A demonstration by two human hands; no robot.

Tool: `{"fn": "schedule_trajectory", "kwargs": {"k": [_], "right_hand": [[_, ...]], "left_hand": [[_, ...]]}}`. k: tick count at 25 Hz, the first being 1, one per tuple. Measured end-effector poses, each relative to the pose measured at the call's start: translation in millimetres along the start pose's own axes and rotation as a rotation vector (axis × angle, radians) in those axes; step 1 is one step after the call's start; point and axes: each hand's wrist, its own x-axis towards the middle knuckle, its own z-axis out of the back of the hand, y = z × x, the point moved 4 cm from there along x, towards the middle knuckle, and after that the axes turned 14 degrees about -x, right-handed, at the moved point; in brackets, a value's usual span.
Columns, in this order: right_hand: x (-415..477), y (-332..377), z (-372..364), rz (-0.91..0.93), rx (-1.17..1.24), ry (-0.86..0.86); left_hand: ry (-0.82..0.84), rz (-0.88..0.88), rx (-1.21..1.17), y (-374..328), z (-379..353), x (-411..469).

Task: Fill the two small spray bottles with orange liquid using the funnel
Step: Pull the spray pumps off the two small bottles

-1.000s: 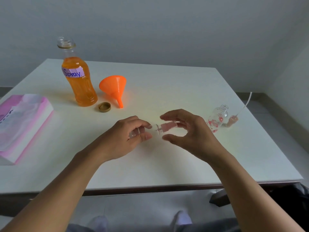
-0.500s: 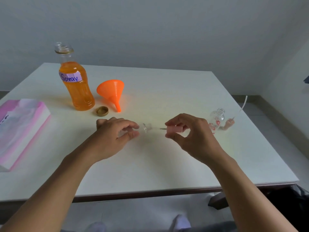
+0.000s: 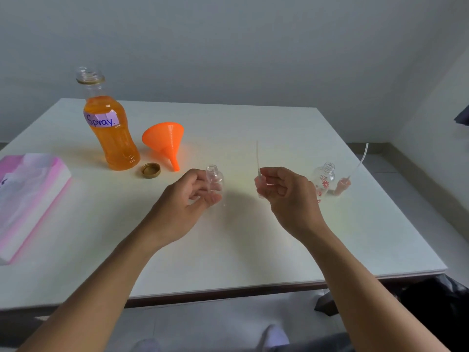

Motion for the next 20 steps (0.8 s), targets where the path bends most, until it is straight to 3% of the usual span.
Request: {"fn": "schedule_trajectory", "kwargs": {"k": [4, 12, 20], "right_hand": [[5.7, -4.3, -8.8, 0.029, -0.159, -0.097], [11.4, -15.6, -16.4, 0.054, -0.23, -0.211], [-13.7, -8.8, -11.1, -0.045, -0.331, -0.029]], "left_hand": [[0.069, -0.021, 0.101, 6.2, -21.9, 1.9], [0.056, -0.032, 0.171, 13.8, -35.6, 3.5], [0.005, 0.069, 0.278, 12.3, -6.8, -11.5]]}}
